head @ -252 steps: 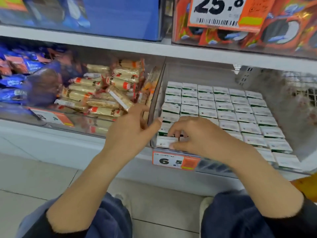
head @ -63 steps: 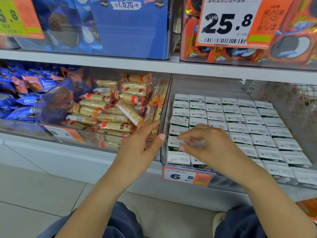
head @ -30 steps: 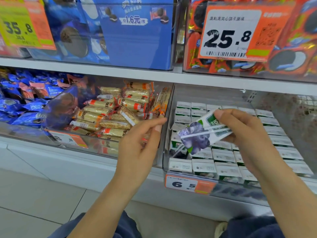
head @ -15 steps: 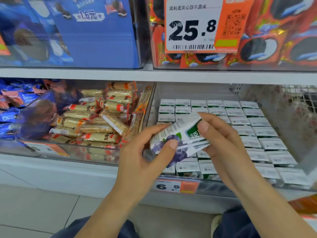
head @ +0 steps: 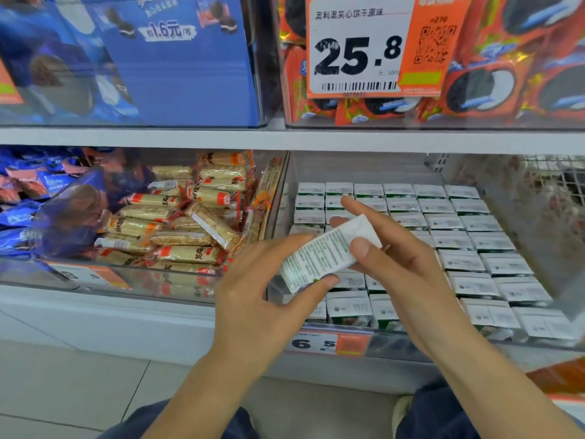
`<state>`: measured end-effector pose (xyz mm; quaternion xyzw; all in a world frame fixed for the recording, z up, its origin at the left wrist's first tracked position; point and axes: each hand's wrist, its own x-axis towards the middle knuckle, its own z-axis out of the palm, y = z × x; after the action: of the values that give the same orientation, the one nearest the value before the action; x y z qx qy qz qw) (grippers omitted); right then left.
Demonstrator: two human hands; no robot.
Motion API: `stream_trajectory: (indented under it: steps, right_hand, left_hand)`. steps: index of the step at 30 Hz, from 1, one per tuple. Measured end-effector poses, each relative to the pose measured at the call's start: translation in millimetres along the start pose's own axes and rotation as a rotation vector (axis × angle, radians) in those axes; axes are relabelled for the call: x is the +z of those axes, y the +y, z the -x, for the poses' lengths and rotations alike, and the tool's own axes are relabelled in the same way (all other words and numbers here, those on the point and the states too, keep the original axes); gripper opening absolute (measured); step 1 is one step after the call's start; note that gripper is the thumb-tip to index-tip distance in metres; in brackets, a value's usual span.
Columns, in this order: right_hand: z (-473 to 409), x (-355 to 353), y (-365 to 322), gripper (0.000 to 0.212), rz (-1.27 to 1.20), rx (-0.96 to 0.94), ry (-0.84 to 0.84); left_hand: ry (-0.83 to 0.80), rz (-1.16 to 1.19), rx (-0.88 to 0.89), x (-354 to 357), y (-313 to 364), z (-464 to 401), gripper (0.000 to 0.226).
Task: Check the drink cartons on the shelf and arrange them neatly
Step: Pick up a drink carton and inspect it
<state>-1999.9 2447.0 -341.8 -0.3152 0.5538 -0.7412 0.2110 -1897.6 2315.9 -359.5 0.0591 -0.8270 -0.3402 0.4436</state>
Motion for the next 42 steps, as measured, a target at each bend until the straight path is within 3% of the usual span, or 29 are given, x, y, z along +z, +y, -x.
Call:
stream_trajectory:
  steps: [5, 15, 20, 25, 30, 37, 42]
  right_hand:
    - [1.2, 3.3, 3.6, 0.038, 0.031, -0.013, 0.077]
    - [4.2, 7.2, 2.5, 0.041, 0.12, -0.072, 0.178]
    - [5.4, 9.0, 5.4, 0.047, 0.129, -0.083, 0.203]
    - [2.4, 11.2, 4.1, 0.059, 0.09, -0.051, 0.188]
    - [-1.9, 9.8, 1.4, 0.058, -0.031, -0.009, 0.108]
    - [0.0, 15.0, 7.8, 0.04, 0.103, 0.071, -0.061]
    - [-2.0, 15.0, 9.3, 0.039, 0.103, 0.05, -0.036]
  left_hand:
    - [-0.046, -0.118, 0.107, 2.2, -3.6, 2.2, 0.038]
    - [-0.093, -0.136, 0.105, 4.0, -4.5, 3.2, 0.042]
    - [-0.157, -0.195, 0.109, 6.8, -6.0, 1.0, 0.047]
    - [-0.112, -0.205, 0.079, 7.6, -6.1, 1.6, 0.039]
    - [-0.025, 0.015, -0.124, 2.6, 1.3, -1.5, 0.033]
    - [-0.005, 0.536, -0.358, -6.2, 6.8, -9.3, 0.034]
    - [-0.051, 0.596, -0.385, -5.2, 6.4, -7.9, 0.034]
